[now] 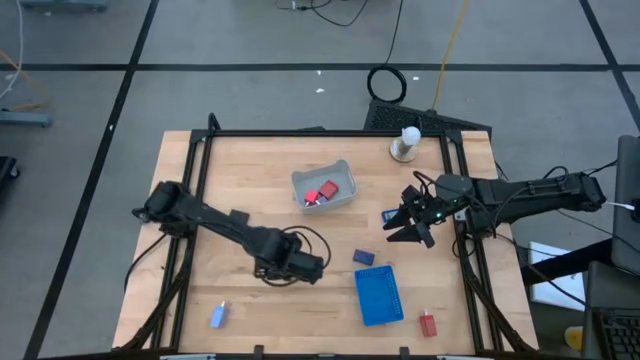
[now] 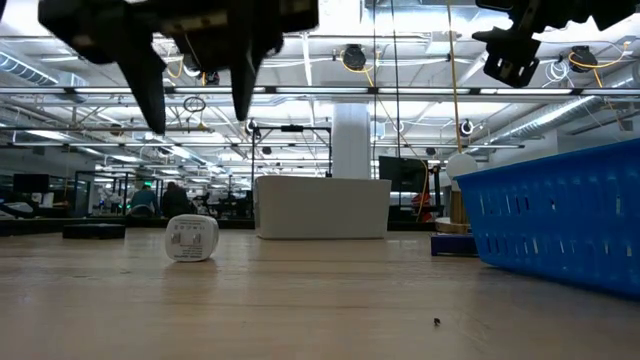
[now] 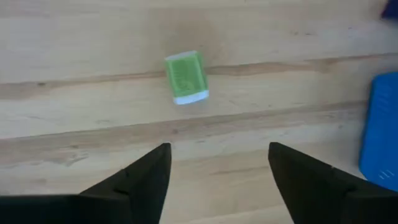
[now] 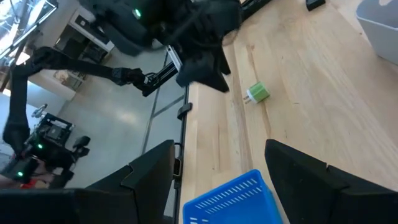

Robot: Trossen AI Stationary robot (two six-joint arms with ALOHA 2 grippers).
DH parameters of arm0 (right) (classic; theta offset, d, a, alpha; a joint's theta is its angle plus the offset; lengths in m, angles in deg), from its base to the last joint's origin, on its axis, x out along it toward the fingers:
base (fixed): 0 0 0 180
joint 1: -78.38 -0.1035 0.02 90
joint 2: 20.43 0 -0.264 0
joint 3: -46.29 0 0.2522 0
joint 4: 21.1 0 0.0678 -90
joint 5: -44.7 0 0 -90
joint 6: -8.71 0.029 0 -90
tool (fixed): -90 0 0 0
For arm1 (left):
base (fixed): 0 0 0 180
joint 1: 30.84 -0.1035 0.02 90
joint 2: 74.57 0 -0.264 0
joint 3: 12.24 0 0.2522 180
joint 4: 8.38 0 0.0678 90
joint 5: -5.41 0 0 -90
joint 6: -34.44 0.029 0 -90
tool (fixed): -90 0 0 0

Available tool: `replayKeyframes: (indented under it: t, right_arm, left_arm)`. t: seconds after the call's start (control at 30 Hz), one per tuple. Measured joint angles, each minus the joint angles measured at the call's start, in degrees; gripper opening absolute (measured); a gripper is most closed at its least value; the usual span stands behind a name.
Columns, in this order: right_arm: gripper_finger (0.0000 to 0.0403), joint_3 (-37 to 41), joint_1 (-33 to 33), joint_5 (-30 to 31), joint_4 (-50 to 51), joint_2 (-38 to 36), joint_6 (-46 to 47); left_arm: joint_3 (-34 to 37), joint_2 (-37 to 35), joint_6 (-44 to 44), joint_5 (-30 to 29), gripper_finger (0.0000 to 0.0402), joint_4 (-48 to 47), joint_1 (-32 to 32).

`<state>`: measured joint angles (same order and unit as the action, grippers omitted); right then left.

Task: Pick & Place Office items
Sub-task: Put the green charger adapter into the gray bin

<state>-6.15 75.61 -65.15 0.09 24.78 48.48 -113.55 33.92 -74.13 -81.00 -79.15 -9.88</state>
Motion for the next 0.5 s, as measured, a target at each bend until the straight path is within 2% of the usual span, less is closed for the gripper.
replayKeyframes:
  t: [0.23, 0.5]
  right_arm:
    - [0.0242, 0.0, 0.0, -0.01, -0.02, 0.0, 0.11]
    - [0.0242, 0.0, 0.0, -0.01, -1.03, 0.0, 1.6]
  left_arm:
    - [0.0, 3.39, 0.05, 0.64, 0.0301, 0.05, -1.24]
    - [0.02, 4.56, 0.34, -1.11, 0.0305, -1.29, -3.1]
